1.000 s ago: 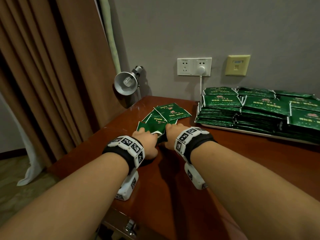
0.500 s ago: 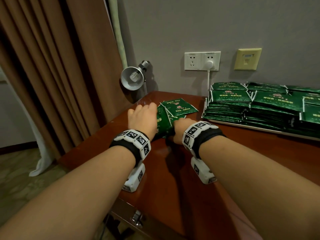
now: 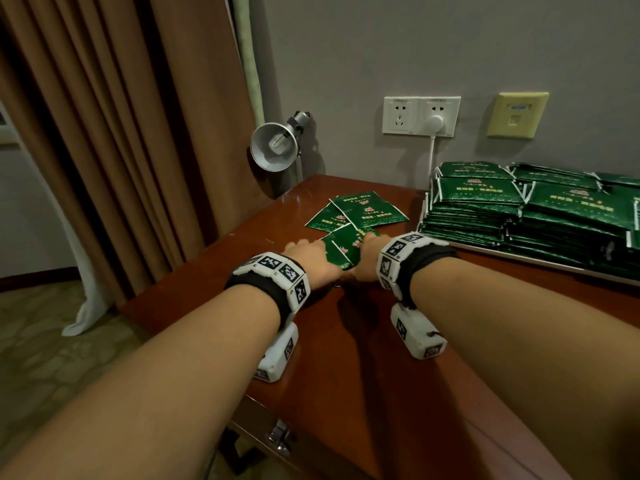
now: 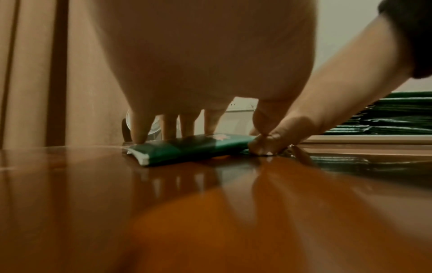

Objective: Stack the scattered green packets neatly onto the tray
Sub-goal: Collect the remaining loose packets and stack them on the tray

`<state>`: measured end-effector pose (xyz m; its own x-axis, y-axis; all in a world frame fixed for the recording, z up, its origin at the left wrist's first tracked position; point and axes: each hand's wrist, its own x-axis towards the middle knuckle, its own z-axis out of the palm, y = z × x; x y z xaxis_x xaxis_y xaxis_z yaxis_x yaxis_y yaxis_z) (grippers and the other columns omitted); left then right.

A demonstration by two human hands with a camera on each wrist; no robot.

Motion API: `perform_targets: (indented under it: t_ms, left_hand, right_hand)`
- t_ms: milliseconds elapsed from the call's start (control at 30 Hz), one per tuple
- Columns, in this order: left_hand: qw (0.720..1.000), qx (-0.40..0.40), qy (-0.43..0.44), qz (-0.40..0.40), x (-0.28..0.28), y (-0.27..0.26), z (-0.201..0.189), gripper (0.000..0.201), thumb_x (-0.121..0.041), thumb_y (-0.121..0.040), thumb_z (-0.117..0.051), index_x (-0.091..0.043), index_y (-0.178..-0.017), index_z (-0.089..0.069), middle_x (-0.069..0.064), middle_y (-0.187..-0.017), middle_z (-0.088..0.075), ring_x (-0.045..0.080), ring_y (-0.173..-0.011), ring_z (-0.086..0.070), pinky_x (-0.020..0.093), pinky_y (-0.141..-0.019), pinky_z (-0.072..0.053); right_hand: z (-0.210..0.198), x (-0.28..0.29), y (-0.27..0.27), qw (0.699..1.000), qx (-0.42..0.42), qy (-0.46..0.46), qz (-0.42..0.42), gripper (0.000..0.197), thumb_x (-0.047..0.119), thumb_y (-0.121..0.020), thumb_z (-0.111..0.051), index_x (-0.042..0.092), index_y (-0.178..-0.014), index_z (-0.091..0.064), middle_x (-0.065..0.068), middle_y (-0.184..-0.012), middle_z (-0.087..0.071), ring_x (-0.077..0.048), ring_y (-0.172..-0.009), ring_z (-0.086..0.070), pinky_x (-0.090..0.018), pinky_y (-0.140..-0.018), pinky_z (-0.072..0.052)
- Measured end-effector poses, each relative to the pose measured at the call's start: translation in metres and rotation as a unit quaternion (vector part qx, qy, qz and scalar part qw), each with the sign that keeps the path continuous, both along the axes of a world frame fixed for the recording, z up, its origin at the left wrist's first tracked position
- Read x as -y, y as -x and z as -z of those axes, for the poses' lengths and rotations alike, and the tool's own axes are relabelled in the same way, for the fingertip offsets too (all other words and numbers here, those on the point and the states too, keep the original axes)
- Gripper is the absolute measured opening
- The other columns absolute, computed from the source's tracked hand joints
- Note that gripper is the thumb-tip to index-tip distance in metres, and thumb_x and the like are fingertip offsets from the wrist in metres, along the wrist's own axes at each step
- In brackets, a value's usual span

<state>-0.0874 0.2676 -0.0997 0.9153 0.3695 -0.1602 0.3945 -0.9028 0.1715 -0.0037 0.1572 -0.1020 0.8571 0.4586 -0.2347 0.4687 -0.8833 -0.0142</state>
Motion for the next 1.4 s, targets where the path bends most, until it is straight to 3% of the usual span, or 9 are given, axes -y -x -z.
perform_targets:
  t_ms: [233, 467, 600, 733, 833, 967, 1133, 1267, 1400]
  left_hand:
    - [0.999, 0.006, -0.038, 0.021, -0.001, 0.003, 0.001, 0.05, -0.02, -0.082, -0.061, -0.019, -0.13, -0.045, 0.006, -0.126, -0.052, 0.029, -0.118, -0.044, 0.047, -0.096, -0.044]
    - [0.988, 0.124, 0.0, 0.09, 0.006, 0.009, -0.008, 0.059, 0.012, -0.074, -0.053, -0.04, -0.096, -0.071, -0.013, -0.158, -0.02, 0.026, -0.145, -0.007, 0.054, -0.116, -0.002]
    - [0.977, 0.165, 0.09, 0.099, 0.008, 0.015, -0.014, 0.065, 0.02, -0.07, -0.045, -0.037, -0.081, -0.075, -0.018, -0.16, -0.013, 0.02, -0.147, -0.005, 0.051, -0.119, -0.006]
    - [0.969, 0.191, 0.142, 0.061, -0.002, 0.016, -0.022, 0.052, 0.022, -0.076, -0.046, -0.019, -0.08, -0.077, -0.012, -0.159, -0.022, 0.018, -0.145, -0.024, 0.024, -0.103, -0.033]
    - [0.944, 0.282, 0.169, 0.003, -0.015, 0.02, -0.02, 0.041, 0.02, -0.077, -0.05, -0.014, -0.068, -0.072, -0.004, -0.14, -0.053, 0.02, -0.129, -0.048, 0.026, -0.092, -0.043]
    - [0.973, 0.215, 0.02, -0.078, -0.018, 0.021, -0.019, 0.025, -0.025, -0.09, -0.051, -0.018, -0.11, -0.064, 0.007, -0.121, -0.057, 0.023, -0.098, -0.056, 0.034, -0.08, -0.045]
    - [0.988, -0.047, -0.049, -0.141, 0.011, 0.0, 0.002, 0.115, -0.094, -0.068, -0.025, -0.01, -0.147, -0.029, 0.018, -0.144, -0.043, 0.037, -0.123, -0.05, 0.049, -0.096, -0.045]
    - [0.989, -0.059, -0.08, -0.108, 0.037, -0.012, 0.002, 0.104, -0.077, -0.071, -0.056, -0.016, -0.148, -0.022, 0.018, -0.146, -0.031, 0.04, -0.133, -0.037, 0.05, -0.103, -0.037]
    - [0.996, -0.051, 0.025, -0.074, 0.049, -0.017, -0.007, 0.094, -0.037, -0.068, -0.079, -0.023, -0.143, -0.024, 0.014, -0.135, -0.036, 0.036, -0.12, -0.046, 0.04, -0.081, -0.05]
  right_hand:
    - [-0.015, 0.009, -0.017, 0.998, 0.012, -0.053, 0.013, 0.033, 0.038, -0.072, -0.073, 0.011, -0.089, -0.066, -0.008, -0.084, -0.067, -0.026, -0.074, -0.065, -0.037, -0.073, -0.059]
    - [-0.037, 0.049, -0.022, 0.984, -0.005, -0.143, 0.105, 0.023, 0.03, -0.084, -0.061, 0.007, -0.081, -0.059, -0.009, -0.078, -0.062, -0.026, -0.069, -0.06, -0.03, -0.06, -0.05]
    - [-0.031, 0.062, -0.065, 0.996, -0.022, -0.029, 0.077, 0.027, 0.029, -0.087, -0.063, 0.013, -0.109, -0.06, -0.004, -0.114, -0.06, -0.028, -0.108, -0.061, -0.038, -0.09, -0.053]
    - [-0.042, 0.08, -0.023, 0.996, 0.008, 0.076, 0.045, 0.035, 0.029, -0.09, -0.063, 0.018, -0.123, -0.059, -0.007, -0.118, -0.056, -0.033, -0.121, -0.053, -0.03, -0.078, -0.048]
    - [-0.041, 0.078, 0.004, 1.0, 0.0, -0.003, 0.026, 0.047, 0.023, -0.093, -0.058, 0.003, -0.135, -0.049, -0.018, -0.135, -0.052, -0.036, -0.124, -0.049, -0.031, -0.077, -0.039]
    - [-0.03, 0.061, -0.002, 0.998, -0.034, 0.041, -0.02, 0.069, 0.039, -0.075, -0.069, 0.014, -0.134, -0.046, -0.011, -0.123, -0.059, -0.029, -0.105, -0.06, -0.04, -0.09, -0.053]
    - [-0.028, 0.069, -0.003, 0.994, 0.016, 0.084, -0.073, 0.076, 0.067, -0.068, -0.067, 0.019, -0.125, -0.053, -0.007, -0.117, -0.061, -0.028, -0.104, -0.059, -0.041, -0.092, -0.051]
    - [-0.021, 0.083, 0.002, 0.996, 0.001, 0.056, -0.073, 0.063, 0.063, -0.079, -0.061, 0.011, -0.116, -0.057, -0.01, -0.111, -0.065, -0.028, -0.099, -0.062, -0.036, -0.087, -0.051]
    - [-0.015, 0.099, 0.006, 0.998, -0.016, -0.004, -0.063, 0.092, 0.066, -0.067, -0.073, 0.009, -0.128, -0.034, -0.009, -0.116, -0.06, -0.027, -0.101, -0.06, -0.041, -0.087, -0.052]
